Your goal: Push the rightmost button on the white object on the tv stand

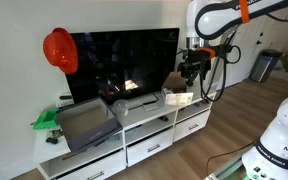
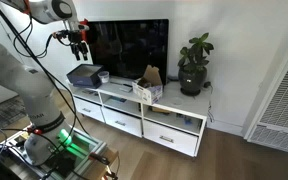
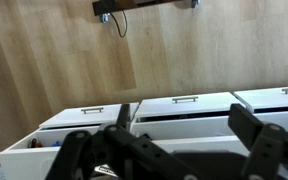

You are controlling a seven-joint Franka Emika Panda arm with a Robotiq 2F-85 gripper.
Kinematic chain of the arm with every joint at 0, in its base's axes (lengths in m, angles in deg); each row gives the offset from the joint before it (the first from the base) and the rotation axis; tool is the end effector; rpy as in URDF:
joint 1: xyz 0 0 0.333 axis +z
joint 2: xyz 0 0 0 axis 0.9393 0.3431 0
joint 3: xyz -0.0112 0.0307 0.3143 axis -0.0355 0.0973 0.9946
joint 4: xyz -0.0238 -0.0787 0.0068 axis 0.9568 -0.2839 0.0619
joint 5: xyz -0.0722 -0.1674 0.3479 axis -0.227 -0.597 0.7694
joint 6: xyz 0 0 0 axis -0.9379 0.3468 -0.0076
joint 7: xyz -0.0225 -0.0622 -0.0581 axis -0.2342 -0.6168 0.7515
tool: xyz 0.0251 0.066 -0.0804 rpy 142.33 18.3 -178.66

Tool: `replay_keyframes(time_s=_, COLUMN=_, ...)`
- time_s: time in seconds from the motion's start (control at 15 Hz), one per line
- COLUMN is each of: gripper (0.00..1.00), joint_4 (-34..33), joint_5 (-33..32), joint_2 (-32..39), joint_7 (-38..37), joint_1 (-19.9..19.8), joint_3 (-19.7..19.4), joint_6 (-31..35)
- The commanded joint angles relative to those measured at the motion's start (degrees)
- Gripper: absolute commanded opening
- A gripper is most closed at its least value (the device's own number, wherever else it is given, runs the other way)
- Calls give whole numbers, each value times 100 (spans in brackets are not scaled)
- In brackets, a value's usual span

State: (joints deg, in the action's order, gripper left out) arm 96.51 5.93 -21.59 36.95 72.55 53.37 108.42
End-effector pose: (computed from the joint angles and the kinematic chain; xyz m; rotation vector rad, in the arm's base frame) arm 0.3669 0.1333 0.4509 2.9760 -0.2267 -0.1177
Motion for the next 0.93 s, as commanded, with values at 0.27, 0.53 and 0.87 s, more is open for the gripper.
replay_keyframes(time_s=0.27, gripper=100, joint_4=-7, joint_5=-47, joint_2=18, joint_7=-41, joint_1=108, joint_3=-98, joint_6=-8)
replay_keyframes(time_s=0.53, gripper=100, joint_4=-7, joint_5=-47, joint_2=18, joint_7=-41, joint_1=108, joint_3=-98, joint_6=-8)
replay_keyframes(time_s=0.87, gripper=100, joint_4=-265, joint_5=91, joint_2=701, joint_7=438, joint_1=75, joint_3=-340, joint_6=421)
